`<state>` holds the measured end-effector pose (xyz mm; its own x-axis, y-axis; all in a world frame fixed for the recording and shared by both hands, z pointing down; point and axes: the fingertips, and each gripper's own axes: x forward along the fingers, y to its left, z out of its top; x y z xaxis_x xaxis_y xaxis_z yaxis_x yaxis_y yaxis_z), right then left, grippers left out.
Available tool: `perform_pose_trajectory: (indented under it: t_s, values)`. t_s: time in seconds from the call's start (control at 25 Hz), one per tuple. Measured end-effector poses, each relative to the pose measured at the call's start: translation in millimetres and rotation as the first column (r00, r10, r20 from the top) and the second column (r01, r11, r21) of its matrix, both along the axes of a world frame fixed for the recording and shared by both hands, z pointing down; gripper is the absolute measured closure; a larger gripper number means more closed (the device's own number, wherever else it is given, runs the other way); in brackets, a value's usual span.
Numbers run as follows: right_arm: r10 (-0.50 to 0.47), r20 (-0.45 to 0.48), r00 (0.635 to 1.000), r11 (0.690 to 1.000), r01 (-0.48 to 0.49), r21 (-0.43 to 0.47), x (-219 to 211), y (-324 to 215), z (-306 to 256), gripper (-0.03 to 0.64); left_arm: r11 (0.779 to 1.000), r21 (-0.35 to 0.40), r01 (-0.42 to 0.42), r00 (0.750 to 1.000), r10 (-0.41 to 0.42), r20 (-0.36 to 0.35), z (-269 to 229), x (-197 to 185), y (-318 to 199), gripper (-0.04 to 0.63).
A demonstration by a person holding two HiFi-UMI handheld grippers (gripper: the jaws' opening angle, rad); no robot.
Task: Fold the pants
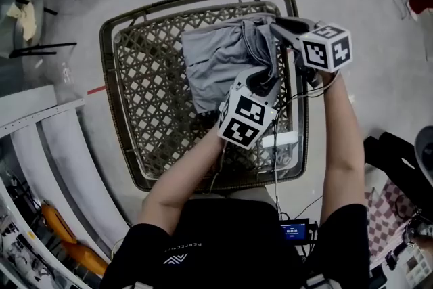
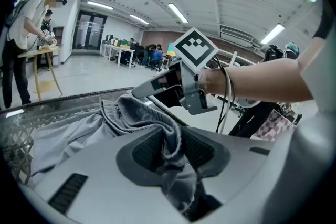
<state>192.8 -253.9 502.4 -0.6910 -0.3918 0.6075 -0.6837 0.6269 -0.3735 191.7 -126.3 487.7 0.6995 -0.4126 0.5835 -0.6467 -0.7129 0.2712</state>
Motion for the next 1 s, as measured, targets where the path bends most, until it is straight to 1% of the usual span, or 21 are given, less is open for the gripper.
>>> perform_pose_trajectory:
  t_s: [0.12,0.24,0.32,0.4,0.48,0.6,0.76,0.84,0.92,1.0]
  values:
    - [0.051,0.017,0.999,0.998,-0.052,0.025,12.1,-2.7,-8.0,0.541,0.995,0.056,-0.084,0.996,0.083,0.014,-6.9,14.6,9.9,0.449]
    - [0.092,0.029,0.995,0.994,-0.094,0.059,23.2,-4.9,-19.1,0.541,0.983,0.093,-0.155,0.988,0.157,-0.004,-17.4,32.2,21.5,0.449]
    - [0.102,0.033,0.994,0.992,-0.104,0.077,28.6,-3.3,-26.7,0.541,0.978,0.097,-0.184,0.982,0.188,-0.031,-24.0,42.1,29.8,0.448]
    - [0.095,0.032,0.995,0.991,-0.098,0.086,30.6,0.8,-31.3,0.541,0.976,0.085,-0.199,0.977,0.204,-0.055,-27.4,47.9,37.6,0.448]
    - [0.068,0.03,0.997,0.994,-0.071,0.087,26.0,7.6,-33.1,0.541,0.978,0.064,-0.2,0.976,0.205,-0.077,-27.8,48.7,43.5,0.448]
    - [-0.015,0.019,1.0,0.997,0.013,0.081,5.7,20.0,-31.9,0.541,0.981,0.043,-0.188,0.976,0.192,-0.101,-27.7,43.4,48.3,0.457]
    - [-0.09,0.029,0.996,0.994,0.088,0.072,-19.6,32.1,-31.6,0.541,0.987,0.034,-0.158,0.982,0.16,-0.099,-25.9,29.9,48.8,0.471]
    - [-0.14,0.035,0.99,0.988,0.137,0.065,-34.5,41.1,-34.1,0.541,0.991,0.019,-0.131,0.986,0.133,-0.101,-25.3,21.0,48.1,0.477]
    - [-0.202,0.023,0.979,0.978,0.2,0.063,-51.3,50.0,-34.5,0.541,0.994,0.01,-0.106,0.989,0.107,-0.102,-24.1,12.6,46.5,0.482]
    - [-0.244,0.004,0.97,0.968,0.244,0.055,-65.0,55.7,-29.6,0.541,0.996,0.008,-0.084,0.992,0.084,-0.098,-22.3,4.4,44.0,0.482]
